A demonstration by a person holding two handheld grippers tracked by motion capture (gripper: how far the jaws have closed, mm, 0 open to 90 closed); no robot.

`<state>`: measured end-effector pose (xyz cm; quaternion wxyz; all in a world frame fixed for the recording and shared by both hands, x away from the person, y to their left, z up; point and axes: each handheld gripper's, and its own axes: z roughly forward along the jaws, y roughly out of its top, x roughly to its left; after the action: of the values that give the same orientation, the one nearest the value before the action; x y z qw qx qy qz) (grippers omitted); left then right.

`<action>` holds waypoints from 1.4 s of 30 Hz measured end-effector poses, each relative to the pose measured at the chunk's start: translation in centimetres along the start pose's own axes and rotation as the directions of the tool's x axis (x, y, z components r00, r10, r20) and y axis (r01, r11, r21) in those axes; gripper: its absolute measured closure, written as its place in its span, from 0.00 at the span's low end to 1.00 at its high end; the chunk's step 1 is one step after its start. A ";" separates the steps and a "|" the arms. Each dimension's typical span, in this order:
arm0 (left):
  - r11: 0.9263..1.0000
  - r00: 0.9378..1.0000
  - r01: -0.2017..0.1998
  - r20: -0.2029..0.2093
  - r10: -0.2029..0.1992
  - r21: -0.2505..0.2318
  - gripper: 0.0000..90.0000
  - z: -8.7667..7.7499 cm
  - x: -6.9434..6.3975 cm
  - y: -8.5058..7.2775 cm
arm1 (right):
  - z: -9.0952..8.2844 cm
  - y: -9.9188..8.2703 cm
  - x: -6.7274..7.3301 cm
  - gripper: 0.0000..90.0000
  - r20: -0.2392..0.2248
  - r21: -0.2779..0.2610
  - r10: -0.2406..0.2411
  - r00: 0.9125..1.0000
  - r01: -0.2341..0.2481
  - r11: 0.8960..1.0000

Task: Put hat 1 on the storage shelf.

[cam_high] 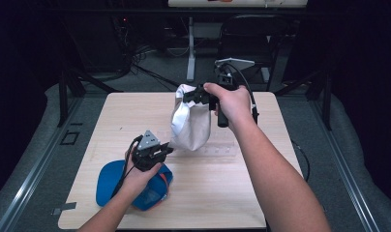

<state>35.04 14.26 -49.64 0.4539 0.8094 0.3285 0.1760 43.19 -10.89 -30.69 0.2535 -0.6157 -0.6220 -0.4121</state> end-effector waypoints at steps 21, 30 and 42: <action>0.980 0.983 0.183 0.010 -0.183 -0.082 0.92 -0.4 1.0 -2.5 | 2.2 -0.3 -0.8 0.89 -0.009 0.040 -0.005 1.000 0.006 0.999; 0.971 0.974 0.226 0.039 -0.224 -0.070 0.92 -0.6 1.7 -3.4 | 2.4 -0.4 -1.7 0.90 0.002 0.029 0.016 1.000 -0.016 0.999; 0.946 0.946 0.313 0.117 -0.303 -0.080 0.92 -0.7 2.9 -3.8 | 2.9 -0.5 -2.4 0.90 0.012 0.030 0.019 1.000 -0.019 0.999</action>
<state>35.30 18.07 -52.56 0.5310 0.7331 0.4180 0.0767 43.49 -9.76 -34.29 0.2630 -0.6200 -0.6239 -0.3965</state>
